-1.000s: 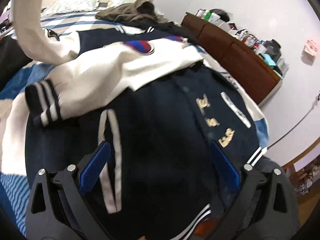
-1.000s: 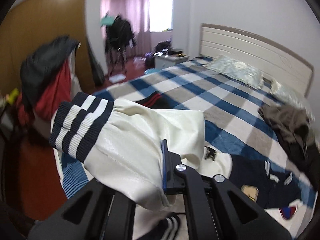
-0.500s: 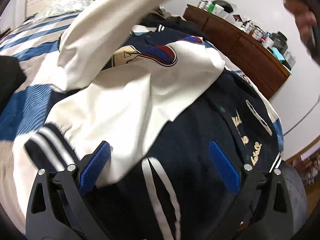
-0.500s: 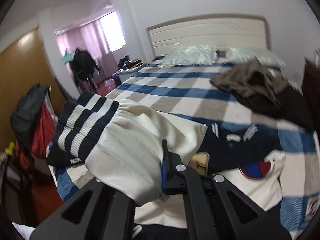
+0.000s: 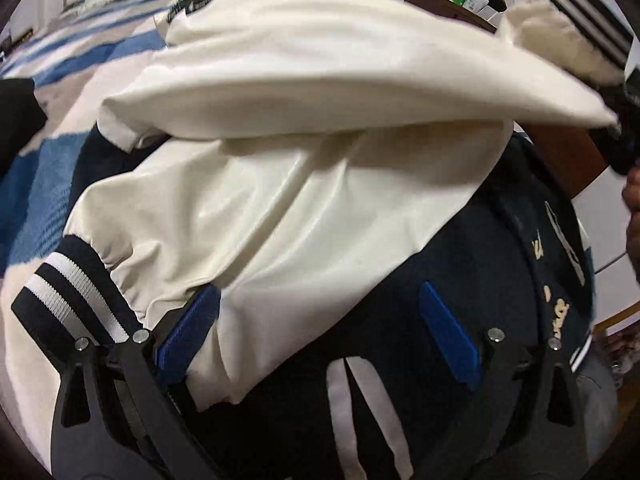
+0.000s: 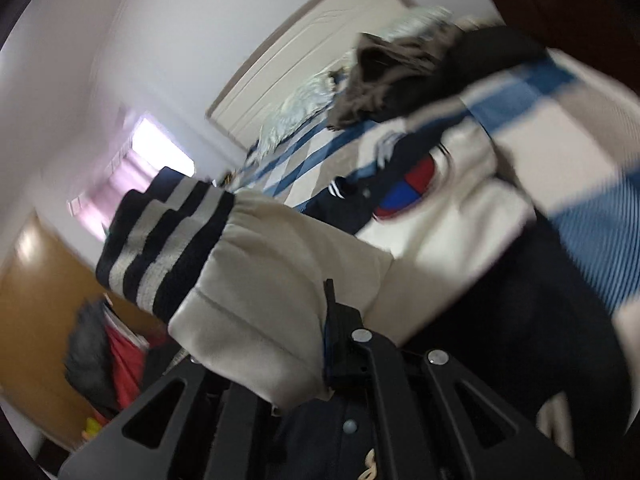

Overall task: Fold large clothes
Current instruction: 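Fold the sleeve across the jacket body and release it with the right gripper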

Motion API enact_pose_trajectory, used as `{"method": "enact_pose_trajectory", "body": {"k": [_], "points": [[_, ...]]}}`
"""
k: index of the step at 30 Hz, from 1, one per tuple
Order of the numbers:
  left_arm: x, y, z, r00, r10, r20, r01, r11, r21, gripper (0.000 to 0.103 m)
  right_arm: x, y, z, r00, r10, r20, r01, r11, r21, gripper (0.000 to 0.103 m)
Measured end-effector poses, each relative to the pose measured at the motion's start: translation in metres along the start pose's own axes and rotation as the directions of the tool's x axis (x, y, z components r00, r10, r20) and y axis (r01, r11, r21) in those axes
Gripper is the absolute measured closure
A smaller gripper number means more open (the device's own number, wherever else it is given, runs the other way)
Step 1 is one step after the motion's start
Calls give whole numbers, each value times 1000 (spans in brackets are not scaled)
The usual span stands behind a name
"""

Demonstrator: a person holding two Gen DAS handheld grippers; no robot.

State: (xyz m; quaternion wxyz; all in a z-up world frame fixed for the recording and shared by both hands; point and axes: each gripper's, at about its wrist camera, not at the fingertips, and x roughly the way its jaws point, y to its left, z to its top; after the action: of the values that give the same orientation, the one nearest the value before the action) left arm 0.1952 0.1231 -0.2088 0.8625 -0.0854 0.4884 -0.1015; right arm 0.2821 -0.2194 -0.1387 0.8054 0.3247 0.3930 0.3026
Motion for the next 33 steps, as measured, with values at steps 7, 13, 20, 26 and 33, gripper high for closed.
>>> {"method": "enact_pose_trajectory", "body": {"k": [7,13,20,26,33], "points": [[-38,-50,13,990,-24,136,6,991,131,6,11,-65,-34,997,-70,21,65,983,173,97],[-30,-94,61,978,-135,160,110,982,153,6,13,-75,-43,994,-109,-13,110,986,127,88],[42,-113,113,992,-126,28,121,982,142,6,-30,-87,-30,985,-145,90,132,982,138,19],[66,-98,107,998,-65,-16,66,990,124,6,-28,-120,5,998,-67,-15,69,970,234,17],[71,-64,118,1000,-4,-9,4,999,35,6,-6,-119,-1,991,-41,-128,67,976,208,82]]}}
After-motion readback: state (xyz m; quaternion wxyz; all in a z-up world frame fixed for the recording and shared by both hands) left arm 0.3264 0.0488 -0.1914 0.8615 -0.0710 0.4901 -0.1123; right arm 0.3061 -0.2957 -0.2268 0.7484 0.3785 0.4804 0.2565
